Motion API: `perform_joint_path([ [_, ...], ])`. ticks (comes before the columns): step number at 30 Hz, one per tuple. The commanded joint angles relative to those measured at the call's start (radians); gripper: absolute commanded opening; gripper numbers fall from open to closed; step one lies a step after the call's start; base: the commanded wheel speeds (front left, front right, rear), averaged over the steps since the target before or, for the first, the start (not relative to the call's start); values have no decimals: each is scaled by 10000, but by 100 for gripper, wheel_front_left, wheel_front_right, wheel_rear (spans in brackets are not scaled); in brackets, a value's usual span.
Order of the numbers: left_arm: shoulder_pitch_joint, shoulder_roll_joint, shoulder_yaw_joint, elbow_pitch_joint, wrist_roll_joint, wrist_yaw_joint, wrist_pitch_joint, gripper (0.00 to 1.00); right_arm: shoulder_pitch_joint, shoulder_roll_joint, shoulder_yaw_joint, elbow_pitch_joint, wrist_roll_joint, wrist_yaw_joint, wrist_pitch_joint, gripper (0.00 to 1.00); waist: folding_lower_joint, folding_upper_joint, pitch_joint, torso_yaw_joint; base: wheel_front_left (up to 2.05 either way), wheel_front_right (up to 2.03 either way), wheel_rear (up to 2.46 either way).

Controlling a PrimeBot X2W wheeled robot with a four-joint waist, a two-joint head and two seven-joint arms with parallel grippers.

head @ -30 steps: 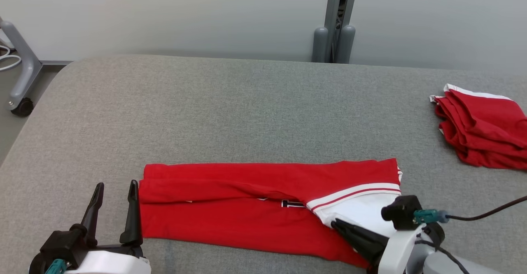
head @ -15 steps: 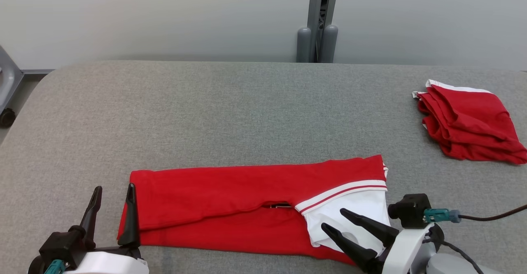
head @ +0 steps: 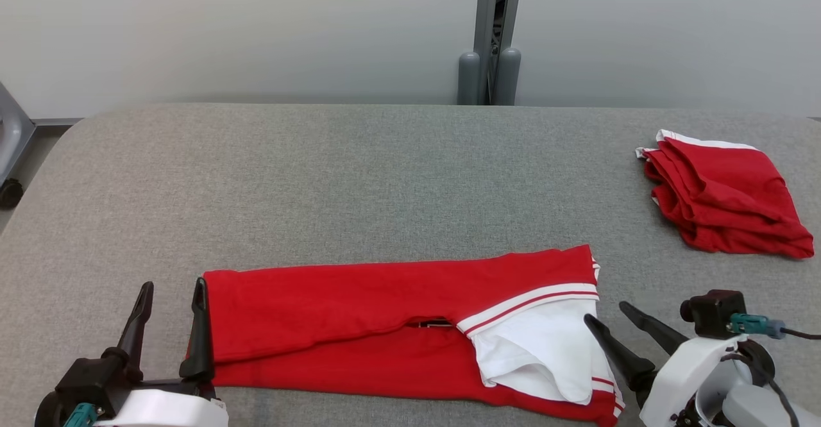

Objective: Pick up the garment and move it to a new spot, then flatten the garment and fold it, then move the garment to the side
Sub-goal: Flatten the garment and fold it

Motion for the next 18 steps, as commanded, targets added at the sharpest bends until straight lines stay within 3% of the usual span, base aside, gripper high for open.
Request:
perform_joint_path([
  [1,49,37,80,-84,99,-66,-29,100,62,81,-69,213,-11,1,279,100,0,-1,0,-1,0,0,0],
  [18,58,35,-156,-372,259,219,-29,100,-1115,422,-291,1701,898,1,3790,100,0,-1,109,400,0,0,0],
])
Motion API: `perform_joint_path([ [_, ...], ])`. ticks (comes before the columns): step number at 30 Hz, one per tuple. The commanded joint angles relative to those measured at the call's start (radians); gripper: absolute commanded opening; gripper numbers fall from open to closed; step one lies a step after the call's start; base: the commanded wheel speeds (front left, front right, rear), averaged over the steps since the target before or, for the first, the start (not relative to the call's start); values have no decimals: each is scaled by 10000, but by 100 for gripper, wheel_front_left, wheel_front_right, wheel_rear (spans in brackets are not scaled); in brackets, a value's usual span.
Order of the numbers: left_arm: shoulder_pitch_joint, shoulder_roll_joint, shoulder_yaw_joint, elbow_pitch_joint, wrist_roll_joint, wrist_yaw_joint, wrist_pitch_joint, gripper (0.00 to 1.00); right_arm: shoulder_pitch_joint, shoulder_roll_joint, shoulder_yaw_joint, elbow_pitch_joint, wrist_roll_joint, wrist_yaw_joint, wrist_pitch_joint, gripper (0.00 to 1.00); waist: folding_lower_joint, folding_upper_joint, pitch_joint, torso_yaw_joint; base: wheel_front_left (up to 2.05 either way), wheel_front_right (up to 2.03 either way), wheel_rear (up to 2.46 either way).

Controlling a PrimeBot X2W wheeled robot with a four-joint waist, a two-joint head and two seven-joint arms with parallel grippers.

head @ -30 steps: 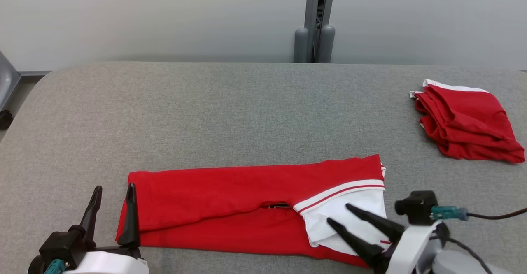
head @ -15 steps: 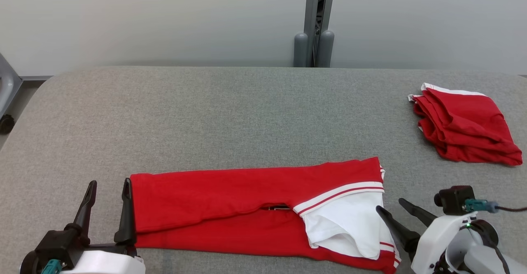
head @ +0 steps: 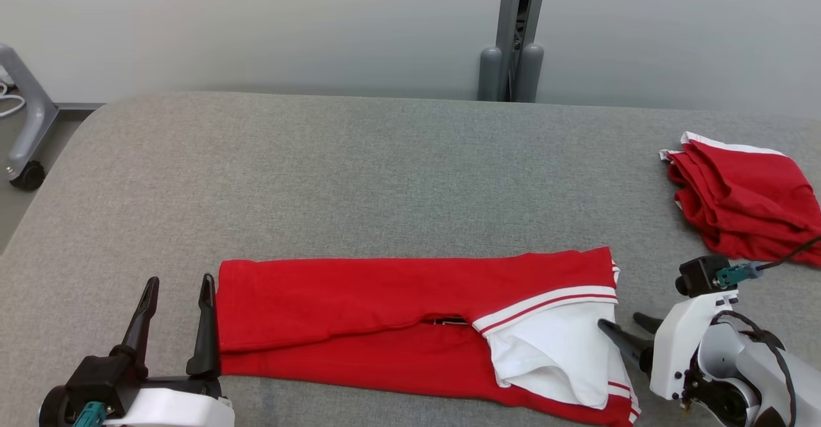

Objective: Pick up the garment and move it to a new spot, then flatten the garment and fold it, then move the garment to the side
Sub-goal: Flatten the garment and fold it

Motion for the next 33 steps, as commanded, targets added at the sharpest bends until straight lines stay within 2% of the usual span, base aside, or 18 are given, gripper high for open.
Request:
perform_joint_path([
  [1,-7,34,-18,-30,-70,61,-29,100,-22,50,-9,178,238,1,343,100,0,-1,35,72,0,0,0],
  [5,-15,34,-81,-42,-112,105,-29,100,-59,217,56,466,562,1,1047,100,0,-1,94,188,0,0,0],
  [14,-121,33,-156,-17,-191,165,-29,100,-77,462,27,370,1395,1,1386,100,0,-1,198,263,0,0,0],
  [15,-134,35,-167,1,-195,171,-29,100,-89,465,40,377,1408,1,1397,61,0,-1,200,273,0,0,0],
  [16,-146,33,-176,18,-196,172,-29,100,-133,443,69,369,1367,1,1275,46,0,-1,202,286,0,0,0],
  [17,-150,33,-180,32,-205,170,-29,100,-155,434,78,331,1352,1,1130,4,0,-1,201,297,0,0,0],
  [18,-145,33,-177,48,-210,168,-29,100,-155,419,102,301,1356,1,1024,0,0,-1,192,305,0,0,0],
  [23,-56,33,-111,72,-207,191,-29,100,-122,149,168,159,1467,1,620,0,0,-1,77,257,0,0,0],
  [33,83,33,-167,38,-237,186,-29,100,-51,-806,206,74,1623,-2,258,0,0,-1,-86,-60,0,0,0],
])
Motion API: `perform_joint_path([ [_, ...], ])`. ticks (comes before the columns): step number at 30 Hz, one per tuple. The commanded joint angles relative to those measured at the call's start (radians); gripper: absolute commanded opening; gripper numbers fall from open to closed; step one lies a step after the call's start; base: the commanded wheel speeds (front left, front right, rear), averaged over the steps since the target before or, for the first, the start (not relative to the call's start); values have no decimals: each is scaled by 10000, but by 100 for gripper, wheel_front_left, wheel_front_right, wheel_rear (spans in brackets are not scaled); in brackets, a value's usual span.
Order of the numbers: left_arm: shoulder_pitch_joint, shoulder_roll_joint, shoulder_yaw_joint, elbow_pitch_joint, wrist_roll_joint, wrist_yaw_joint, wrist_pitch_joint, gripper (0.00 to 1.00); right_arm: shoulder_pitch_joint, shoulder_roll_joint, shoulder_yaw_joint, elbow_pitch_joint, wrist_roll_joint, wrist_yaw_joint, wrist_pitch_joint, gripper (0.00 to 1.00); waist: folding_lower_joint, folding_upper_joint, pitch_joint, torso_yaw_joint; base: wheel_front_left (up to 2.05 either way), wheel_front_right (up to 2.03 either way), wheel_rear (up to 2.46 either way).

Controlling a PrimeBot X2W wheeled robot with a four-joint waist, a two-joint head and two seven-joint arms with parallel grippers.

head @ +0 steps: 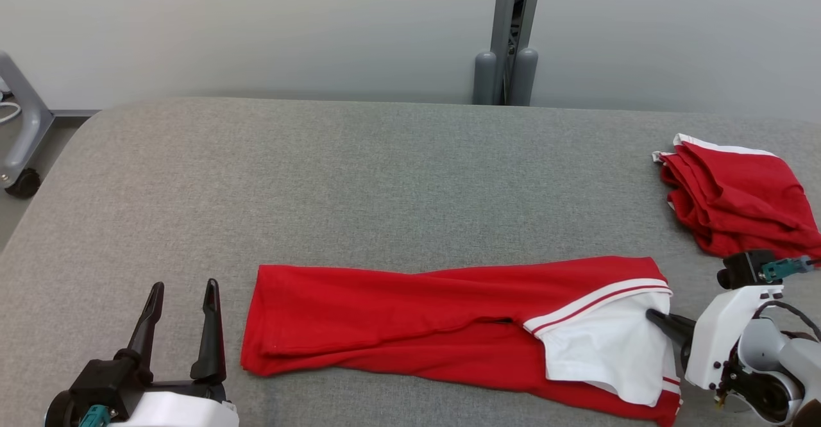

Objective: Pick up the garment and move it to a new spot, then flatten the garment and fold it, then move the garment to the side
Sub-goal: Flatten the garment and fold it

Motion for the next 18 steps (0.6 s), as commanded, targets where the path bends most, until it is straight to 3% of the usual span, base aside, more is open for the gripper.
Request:
perform_joint_path([
  [1,6,33,10,-32,-34,15,-29,100,68,-125,-7,-44,41,-6,-97,0,0,-1,-15,-51,0,0,0],
  [7,50,33,10,-23,-39,-15,-29,100,-83,-472,85,-569,138,-5,-8,0,0,-1,-67,-227,0,0,0],
  [18,77,35,-132,22,-120,68,-29,100,-149,-968,-131,-4137,2116,-3,851,0,0,-1,-182,-254,0,0,0],
])
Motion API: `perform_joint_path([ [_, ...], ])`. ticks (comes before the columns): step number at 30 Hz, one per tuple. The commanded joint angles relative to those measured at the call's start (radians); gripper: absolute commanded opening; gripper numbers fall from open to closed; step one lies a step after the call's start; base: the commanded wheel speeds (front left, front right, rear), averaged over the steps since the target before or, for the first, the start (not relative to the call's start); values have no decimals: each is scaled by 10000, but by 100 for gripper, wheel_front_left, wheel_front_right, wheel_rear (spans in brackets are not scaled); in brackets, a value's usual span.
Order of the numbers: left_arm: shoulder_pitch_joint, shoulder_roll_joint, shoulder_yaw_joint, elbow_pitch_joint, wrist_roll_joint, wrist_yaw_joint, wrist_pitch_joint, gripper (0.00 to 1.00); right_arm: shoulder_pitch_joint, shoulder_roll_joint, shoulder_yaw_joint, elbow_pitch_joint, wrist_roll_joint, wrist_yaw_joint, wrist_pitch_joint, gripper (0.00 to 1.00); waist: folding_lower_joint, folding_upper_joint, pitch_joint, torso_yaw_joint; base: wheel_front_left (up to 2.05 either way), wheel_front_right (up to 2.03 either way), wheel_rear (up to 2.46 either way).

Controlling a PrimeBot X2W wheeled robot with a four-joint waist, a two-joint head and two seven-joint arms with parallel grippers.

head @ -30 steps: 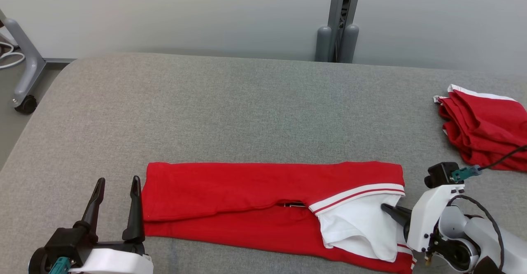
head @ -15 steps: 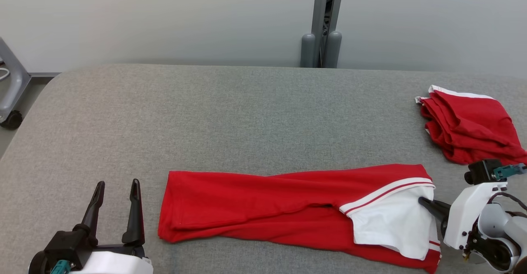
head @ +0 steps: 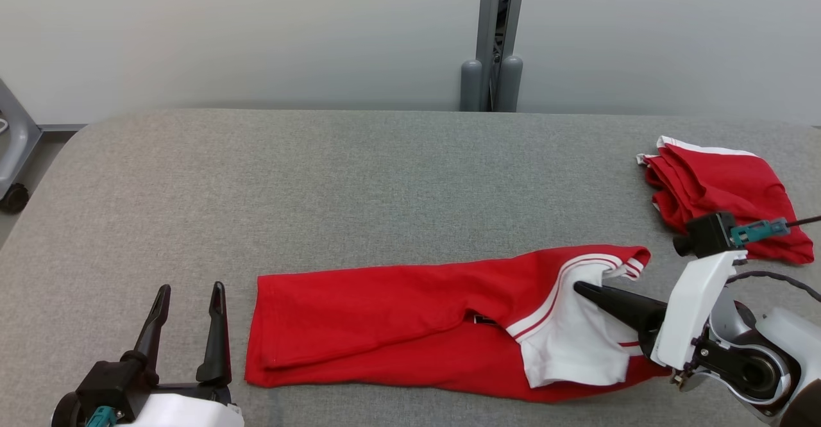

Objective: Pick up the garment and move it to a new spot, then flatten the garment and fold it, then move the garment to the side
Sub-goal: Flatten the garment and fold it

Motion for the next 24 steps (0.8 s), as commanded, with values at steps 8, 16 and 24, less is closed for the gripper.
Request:
perform_joint_path([
  [8,-55,35,-66,-11,-92,42,-29,100,-416,248,-86,-1095,674,2,371,0,0,0,-26,361,0,0,0],
  [16,-179,35,-286,-29,-170,91,-29,100,-893,1215,216,-947,553,2,427,0,0,0,21,899,0,0,0],
  [24,-326,37,-563,-59,-203,96,-29,100,-1322,2315,575,-3,251,2,162,0,0,0,132,1470,0,0,0],
])
